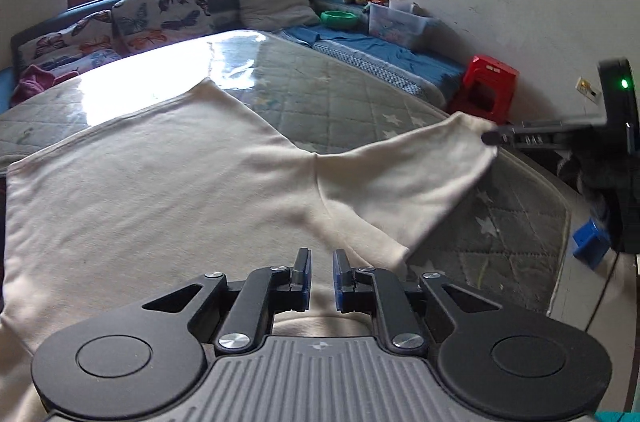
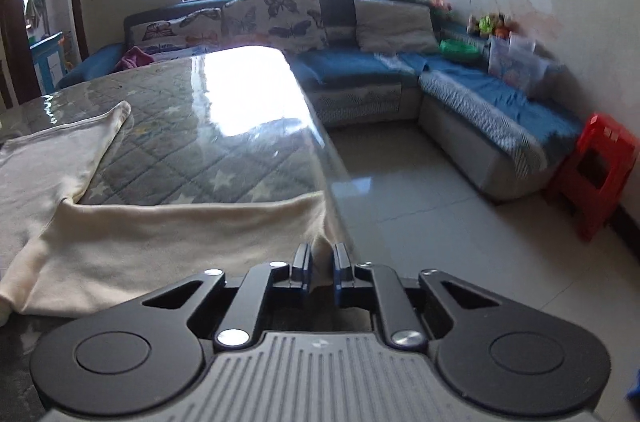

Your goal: Fold clothes

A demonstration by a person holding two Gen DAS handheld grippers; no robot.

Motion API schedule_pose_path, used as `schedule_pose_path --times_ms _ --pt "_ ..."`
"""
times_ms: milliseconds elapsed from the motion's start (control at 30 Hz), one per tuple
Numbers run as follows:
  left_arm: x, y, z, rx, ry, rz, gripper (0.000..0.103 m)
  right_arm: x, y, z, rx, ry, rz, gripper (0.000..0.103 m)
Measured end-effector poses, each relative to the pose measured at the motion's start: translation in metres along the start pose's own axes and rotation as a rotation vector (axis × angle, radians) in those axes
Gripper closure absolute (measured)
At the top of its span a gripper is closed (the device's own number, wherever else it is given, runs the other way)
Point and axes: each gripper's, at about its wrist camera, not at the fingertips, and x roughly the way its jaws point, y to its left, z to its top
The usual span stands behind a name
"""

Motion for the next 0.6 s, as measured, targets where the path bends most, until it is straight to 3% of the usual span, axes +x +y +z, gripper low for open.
schedule_pose_path --times_ms 133,333,500,600 --pt "0.002 -0.006 -0.004 0.037 0.016 -0.028 0.09 0.004 -0.003 0.018 -0.024 -0.038 -0.021 0.097" --pt "0.003 -0.017 -0.005 0.096 0.021 -0.052 0.088 0.031 -0.001 0.017 -0.052 0.008 -0.039 0.095" --pt "0.001 -0.015 0.006 0.073 -0.023 -0.049 0.088 0.015 -0.008 0.015 0.034 -0.022 -0.014 0.085" --pt "0.007 -0.019 0.009 0.081 -0.019 -0.059 0.088 0.005 -0.016 0.01 0.096 -0.015 0.018 0.083"
